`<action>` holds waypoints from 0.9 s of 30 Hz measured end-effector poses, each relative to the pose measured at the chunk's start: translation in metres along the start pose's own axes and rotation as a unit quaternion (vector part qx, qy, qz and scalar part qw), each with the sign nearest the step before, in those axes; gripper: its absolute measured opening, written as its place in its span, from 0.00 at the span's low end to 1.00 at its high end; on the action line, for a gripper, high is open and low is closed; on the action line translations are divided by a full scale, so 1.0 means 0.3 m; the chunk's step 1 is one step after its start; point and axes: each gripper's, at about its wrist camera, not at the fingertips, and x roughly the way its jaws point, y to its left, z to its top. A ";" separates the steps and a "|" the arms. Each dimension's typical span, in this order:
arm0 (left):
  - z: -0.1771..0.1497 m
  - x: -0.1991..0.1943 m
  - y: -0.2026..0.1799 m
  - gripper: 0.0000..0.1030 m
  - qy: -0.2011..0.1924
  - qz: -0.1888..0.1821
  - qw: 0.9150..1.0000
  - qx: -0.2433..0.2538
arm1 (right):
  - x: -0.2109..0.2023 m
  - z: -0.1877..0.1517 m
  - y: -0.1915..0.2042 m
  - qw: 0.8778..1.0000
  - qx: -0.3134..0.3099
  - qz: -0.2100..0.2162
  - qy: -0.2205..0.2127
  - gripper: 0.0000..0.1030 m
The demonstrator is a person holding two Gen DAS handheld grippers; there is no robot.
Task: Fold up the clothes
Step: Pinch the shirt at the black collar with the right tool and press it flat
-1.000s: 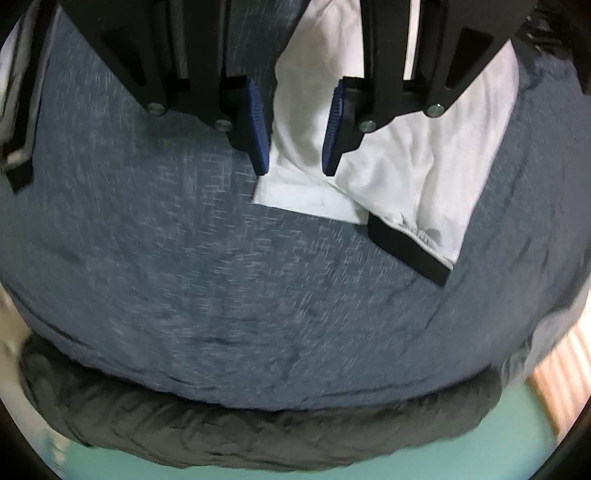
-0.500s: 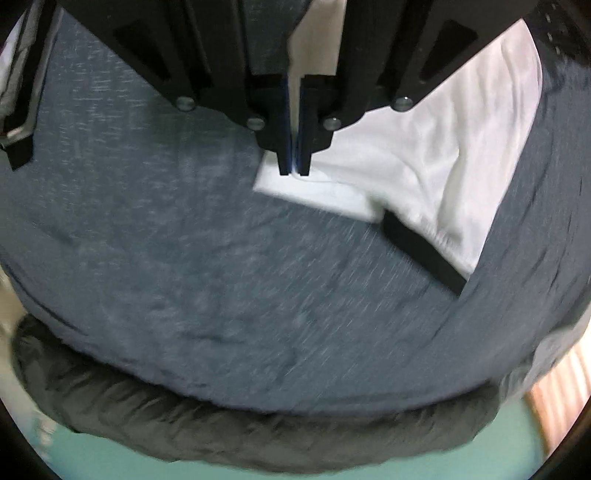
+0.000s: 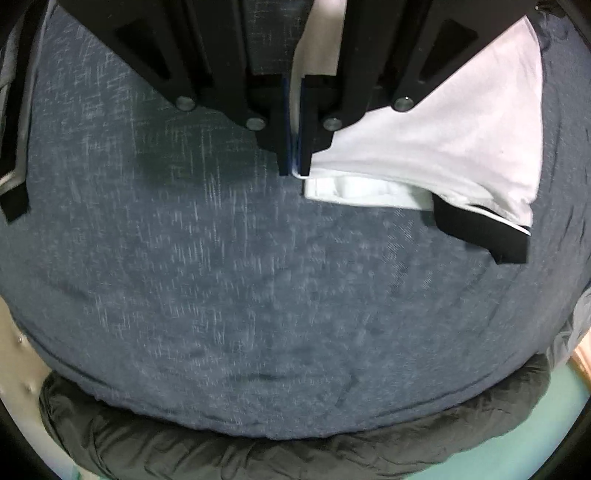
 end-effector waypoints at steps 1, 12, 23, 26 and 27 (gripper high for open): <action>0.000 0.001 0.000 0.06 0.000 0.000 1.000 -0.001 | -0.021 0.005 0.008 1.000 -0.007 -0.003 -0.011 0.05; -0.012 0.001 -0.001 0.06 0.000 -0.001 1.000 -0.004 | -0.189 0.052 0.257 0.988 -0.121 0.068 -0.065 0.31; -0.013 0.007 -0.005 0.06 0.001 -0.001 1.000 -0.007 | -0.116 -0.144 -0.042 0.996 0.014 0.090 -0.007 0.31; -0.014 0.003 0.001 0.06 0.001 -0.003 1.000 -0.011 | -0.099 -0.224 -0.103 0.988 0.067 0.140 0.003 0.31; -0.014 0.003 0.001 0.06 0.001 -0.002 1.000 -0.011 | -0.097 -0.231 -0.120 0.986 0.077 0.149 0.004 0.31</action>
